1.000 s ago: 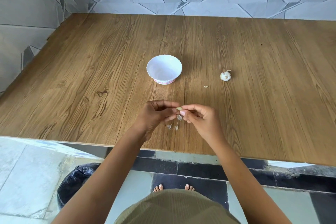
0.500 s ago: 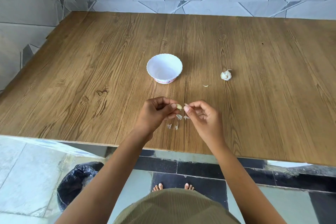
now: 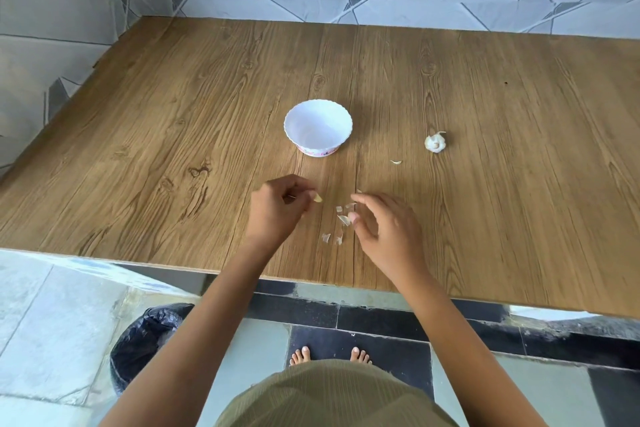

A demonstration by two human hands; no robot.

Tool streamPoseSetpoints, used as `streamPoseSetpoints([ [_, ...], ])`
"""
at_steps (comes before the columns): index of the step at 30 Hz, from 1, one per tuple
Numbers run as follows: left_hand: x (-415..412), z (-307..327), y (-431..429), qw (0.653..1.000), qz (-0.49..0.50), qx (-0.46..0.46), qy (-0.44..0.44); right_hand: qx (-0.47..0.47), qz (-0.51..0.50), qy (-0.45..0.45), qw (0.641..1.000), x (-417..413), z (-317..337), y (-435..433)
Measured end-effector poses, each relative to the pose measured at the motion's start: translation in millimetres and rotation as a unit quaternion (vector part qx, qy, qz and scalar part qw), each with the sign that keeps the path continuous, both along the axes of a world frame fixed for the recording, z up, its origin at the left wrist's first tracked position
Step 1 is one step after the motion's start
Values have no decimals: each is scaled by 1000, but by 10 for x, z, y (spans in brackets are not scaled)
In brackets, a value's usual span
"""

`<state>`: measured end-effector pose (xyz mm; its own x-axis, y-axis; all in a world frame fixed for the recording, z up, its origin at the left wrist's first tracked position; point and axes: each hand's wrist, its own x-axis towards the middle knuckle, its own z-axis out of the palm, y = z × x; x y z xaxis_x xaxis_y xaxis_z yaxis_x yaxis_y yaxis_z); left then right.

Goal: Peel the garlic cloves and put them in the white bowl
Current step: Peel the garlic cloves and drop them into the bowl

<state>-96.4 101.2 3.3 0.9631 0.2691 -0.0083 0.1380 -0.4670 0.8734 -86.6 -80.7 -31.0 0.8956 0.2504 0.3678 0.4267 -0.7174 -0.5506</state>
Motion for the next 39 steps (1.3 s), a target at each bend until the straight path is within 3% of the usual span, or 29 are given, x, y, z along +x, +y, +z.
streamPoseSetpoints([
  [2, 43, 12, 164, 994, 37, 100, -26, -76, -2, -7, 997, -32, -20, -12],
  [5, 119, 3, 390, 983, 92, 161, -9, -140, -20, 9, 990, -85, -74, -49],
  [10, 191, -77, 481, 978, 89, 185, 47, -158, -33, 50, 986, -142, -111, -63],
  [18, 161, -53, 380, 974, 72, 214, -28, -158, -28, 86, 983, -166, -93, -65],
  [21, 153, -30, 225, 978, 33, 189, -79, -163, -21, 97, 982, -163, -78, -68],
  [27, 181, -77, -119, 970, -152, 153, -107, -142, -31, 102, 984, -190, -44, -157],
  [35, 431, -64, -392, 912, -273, 298, -64, -127, -26, 97, 987, -201, -52, -219],
  [39, 319, -70, -362, 903, -314, 284, -64, -110, -18, 107, 988, -186, -32, -236],
])
